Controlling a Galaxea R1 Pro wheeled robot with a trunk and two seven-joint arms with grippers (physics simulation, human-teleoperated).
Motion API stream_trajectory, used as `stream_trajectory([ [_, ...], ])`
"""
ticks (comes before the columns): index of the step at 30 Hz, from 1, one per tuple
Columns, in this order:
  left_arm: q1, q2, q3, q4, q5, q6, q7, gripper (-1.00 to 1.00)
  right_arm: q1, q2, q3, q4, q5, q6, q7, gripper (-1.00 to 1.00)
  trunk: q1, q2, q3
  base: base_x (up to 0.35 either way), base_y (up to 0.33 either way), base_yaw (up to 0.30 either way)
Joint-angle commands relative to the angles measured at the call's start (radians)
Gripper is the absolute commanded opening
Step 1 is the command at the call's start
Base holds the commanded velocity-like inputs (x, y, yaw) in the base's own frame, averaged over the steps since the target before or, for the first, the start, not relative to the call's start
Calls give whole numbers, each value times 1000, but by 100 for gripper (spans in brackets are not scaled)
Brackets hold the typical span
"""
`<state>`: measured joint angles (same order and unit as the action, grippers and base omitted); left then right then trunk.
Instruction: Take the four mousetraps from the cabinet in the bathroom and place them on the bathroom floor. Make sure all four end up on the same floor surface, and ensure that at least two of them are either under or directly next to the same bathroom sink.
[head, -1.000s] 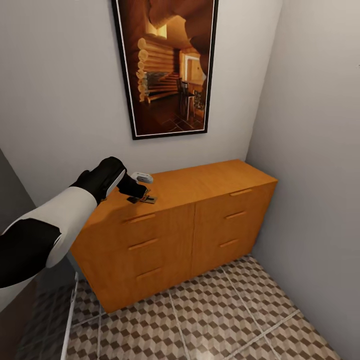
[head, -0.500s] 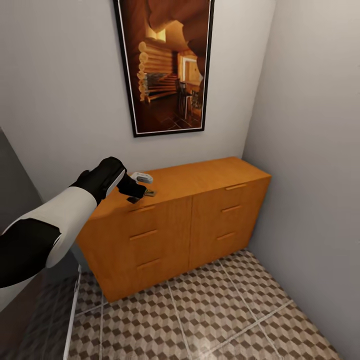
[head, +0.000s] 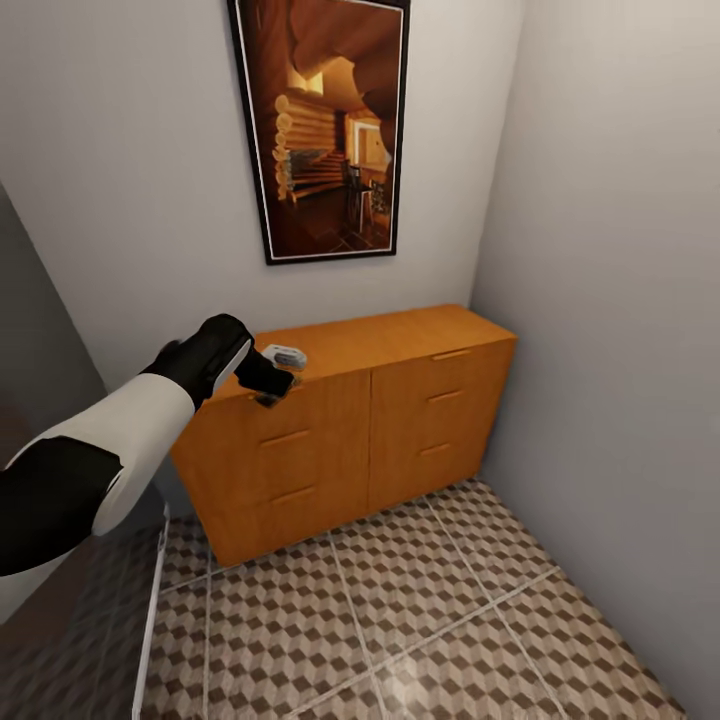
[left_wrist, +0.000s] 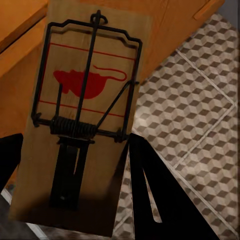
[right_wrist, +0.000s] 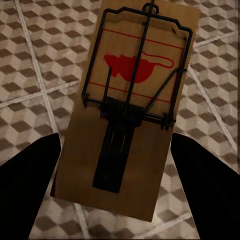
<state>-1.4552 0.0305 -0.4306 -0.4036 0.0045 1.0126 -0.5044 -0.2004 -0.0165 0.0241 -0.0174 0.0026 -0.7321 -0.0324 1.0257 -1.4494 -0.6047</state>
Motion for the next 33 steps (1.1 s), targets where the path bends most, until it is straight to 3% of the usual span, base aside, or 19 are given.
stream_trajectory([
  [1, -1, 1, -7, -1, -3, 2, -5, -100, -1, 0, 3, 1, 0, -3, -3, -100, -1, -1, -1, -323, -98, 0],
  [9, -1, -1, -8, 10, -2, 1, -5, -100, -1, 0, 3, 1, 0, -2, -3, -100, -1, -1, -1, -193, -65, 0],
  [15, 6, -14, -7, 73, -1, -4, -8, -100, -1, 0, 3, 1, 0, -1, -3, -100, -1, -1, -1, -12, -4, 0],
  [20, 89, -45, -7, 112, -6, -39, -6, -100, -1, 0, 3, 1, 0, -1, -3, -100, -1, -1, -1, -1, 0, 0],
  [23, 143, -49, -7, 119, -7, -120, -4, -100, -1, 0, 3, 1, 0, -1, -3, -100, -1, -1, -1, 0, 0, 0],
  [33, 294, -52, -7, 123, -7, -204, -3, -100, -1, 0, 2, 1, 0, -1, -4, -100, -1, -1, -1, 0, 0, 0],
])
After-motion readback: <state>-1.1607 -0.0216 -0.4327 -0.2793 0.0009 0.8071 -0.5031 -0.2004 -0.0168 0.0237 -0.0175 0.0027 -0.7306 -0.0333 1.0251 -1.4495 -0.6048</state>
